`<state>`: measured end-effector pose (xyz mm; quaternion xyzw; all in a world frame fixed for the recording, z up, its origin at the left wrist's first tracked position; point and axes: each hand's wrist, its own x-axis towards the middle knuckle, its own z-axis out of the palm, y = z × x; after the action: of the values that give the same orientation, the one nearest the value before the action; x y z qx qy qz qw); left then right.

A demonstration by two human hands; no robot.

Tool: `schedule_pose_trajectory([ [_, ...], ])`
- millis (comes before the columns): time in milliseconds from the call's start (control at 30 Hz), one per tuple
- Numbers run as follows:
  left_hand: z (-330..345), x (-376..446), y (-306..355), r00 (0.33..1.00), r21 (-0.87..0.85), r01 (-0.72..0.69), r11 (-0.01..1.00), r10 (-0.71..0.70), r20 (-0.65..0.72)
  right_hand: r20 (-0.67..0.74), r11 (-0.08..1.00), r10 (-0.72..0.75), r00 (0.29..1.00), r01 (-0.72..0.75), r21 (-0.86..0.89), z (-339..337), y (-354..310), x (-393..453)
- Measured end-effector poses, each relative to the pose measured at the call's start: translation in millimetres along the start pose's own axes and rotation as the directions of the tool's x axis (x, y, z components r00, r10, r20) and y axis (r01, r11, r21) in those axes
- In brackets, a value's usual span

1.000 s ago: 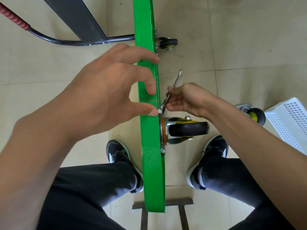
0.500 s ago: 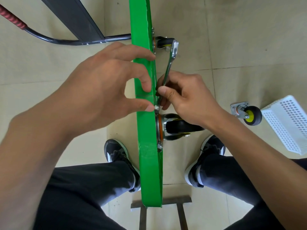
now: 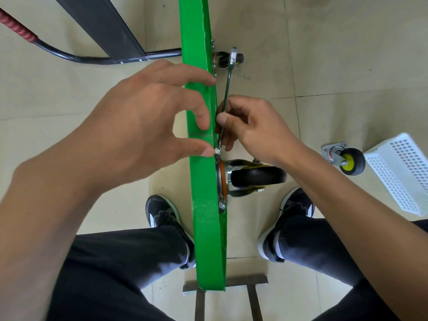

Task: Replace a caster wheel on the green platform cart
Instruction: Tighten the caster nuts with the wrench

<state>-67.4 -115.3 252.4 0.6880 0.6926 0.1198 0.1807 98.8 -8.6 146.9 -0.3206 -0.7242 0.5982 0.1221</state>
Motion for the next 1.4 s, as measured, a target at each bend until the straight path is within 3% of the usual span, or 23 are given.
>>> schedule_pose_trajectory([
  [133, 1, 0, 0, 1.000, 0.015, -0.008, 1.000, 0.008, -0.006, 0.007, 0.999, 0.037, 0.999, -0.037, 0.030, 3, 5, 9],
  [500, 0, 0, -1, 1.000, 0.026, -0.009, 1.000, 0.009, -0.015, 0.080, 0.922, 0.304, 0.949, -0.315, 0.227, 5, 15, 18],
  [600, -1, 1, -1, 1.000, 0.021, -0.015, 1.000, 0.015, -0.004, 0.123, 0.838, 0.432, 0.894, -0.448, 0.312, 7, 17, 21],
  [733, 0, 1, -1, 1.000, 0.028, -0.029, 0.999, 0.029, -0.001, 0.252, 0.657, 0.596, 0.763, -0.643, 0.394, 3, 22, 26],
  [867, 0, 2, -2, 0.999, 0.034, -0.036, 0.999, 0.036, -0.003, 0.308, 0.566, 0.649, 0.696, -0.712, 0.416, 4, 25, 26],
  [967, 0, 2, -2, 0.999, 0.033, -0.038, 0.999, 0.038, -0.001, 0.259, 0.603, 0.617, 0.743, -0.658, 0.452, 4, 22, 23],
  [1100, 0, 2, -2, 0.999, 0.035, -0.032, 0.999, 0.032, -0.007, 0.008, 0.858, 0.421, 0.907, -0.401, 0.320, -1, 10, 18],
  [1167, 1, 2, -2, 1.000, 0.039, -0.030, 0.999, 0.030, -0.009, -0.046, 0.944, 0.267, 0.963, -0.252, 0.213, -3, 1, 12],
  [1267, 1, 2, -2, 1.000, 0.037, -0.028, 0.999, 0.028, -0.013, -0.055, 0.992, 0.088, 0.995, -0.083, 0.093, -3, -11, 0],
  [1400, 1, 1, -1, 1.000, 0.035, -0.022, 0.999, 0.022, -0.016, -0.031, 0.993, -0.046, 0.998, 0.042, -0.109, 0, -12, -8],
])
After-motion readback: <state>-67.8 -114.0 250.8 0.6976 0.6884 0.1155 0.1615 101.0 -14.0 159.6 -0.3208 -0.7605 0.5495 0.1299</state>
